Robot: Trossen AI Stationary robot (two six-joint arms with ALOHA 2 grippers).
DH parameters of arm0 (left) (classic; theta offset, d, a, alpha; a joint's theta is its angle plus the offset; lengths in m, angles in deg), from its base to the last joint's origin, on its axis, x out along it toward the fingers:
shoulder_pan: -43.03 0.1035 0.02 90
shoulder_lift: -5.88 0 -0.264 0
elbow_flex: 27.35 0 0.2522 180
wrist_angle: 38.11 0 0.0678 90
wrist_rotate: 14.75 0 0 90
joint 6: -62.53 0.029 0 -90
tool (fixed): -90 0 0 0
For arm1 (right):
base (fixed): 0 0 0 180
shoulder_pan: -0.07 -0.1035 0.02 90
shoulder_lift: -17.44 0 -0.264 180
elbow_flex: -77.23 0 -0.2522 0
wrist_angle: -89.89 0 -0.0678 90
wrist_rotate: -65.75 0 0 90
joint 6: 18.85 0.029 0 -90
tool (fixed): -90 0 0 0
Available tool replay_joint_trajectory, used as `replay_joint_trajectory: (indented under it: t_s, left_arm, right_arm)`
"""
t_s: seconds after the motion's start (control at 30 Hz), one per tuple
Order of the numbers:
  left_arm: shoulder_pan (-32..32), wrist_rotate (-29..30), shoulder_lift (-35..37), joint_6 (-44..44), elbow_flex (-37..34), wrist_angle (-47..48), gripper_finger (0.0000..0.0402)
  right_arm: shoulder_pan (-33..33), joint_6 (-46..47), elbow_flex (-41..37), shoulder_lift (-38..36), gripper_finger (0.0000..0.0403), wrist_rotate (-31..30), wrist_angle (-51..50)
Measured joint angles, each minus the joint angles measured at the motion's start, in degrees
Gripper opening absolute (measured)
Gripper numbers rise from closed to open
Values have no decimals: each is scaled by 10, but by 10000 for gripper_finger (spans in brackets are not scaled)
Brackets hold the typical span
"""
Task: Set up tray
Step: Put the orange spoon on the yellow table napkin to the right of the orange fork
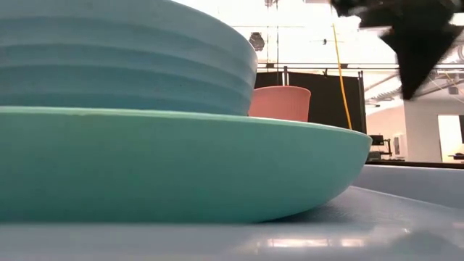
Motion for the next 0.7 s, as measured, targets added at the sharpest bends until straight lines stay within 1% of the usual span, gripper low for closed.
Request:
replay_joint_trajectory:
  t_s: [0.13, 0.2, 0.3, 0.43, 0.53, 0.63, 0.7]
  left_arm:
    - [14, -32, 0, 8, 0, -7, 99]
    - [20, -47, 0, 8, 0, -9, 99]
    - [26, -70, 0, 14, 0, -13, 99]
    - [29, -99, 0, 17, 0, -17, 99]
    - [28, -103, 0, 20, 0, -23, 99]
    - [26, -104, 0, 20, 0, -24, 99]
    - [24, -112, 0, 19, 0, -25, 99]
  right_arm:
    - [-7, 7, -40, -9, 10, 66, 1]
    - [-12, 0, -49, -21, 20, 87, 2]
    - [-21, 5, -70, -55, 37, 88, 16]
    - [-37, 20, -122, -122, 68, 86, 77]
    - [-47, 28, -179, -175, 98, 88, 135]
    - [-55, 51, -242, -223, 131, 90, 169]
    - [-58, 51, -285, -253, 154, 108, 199]
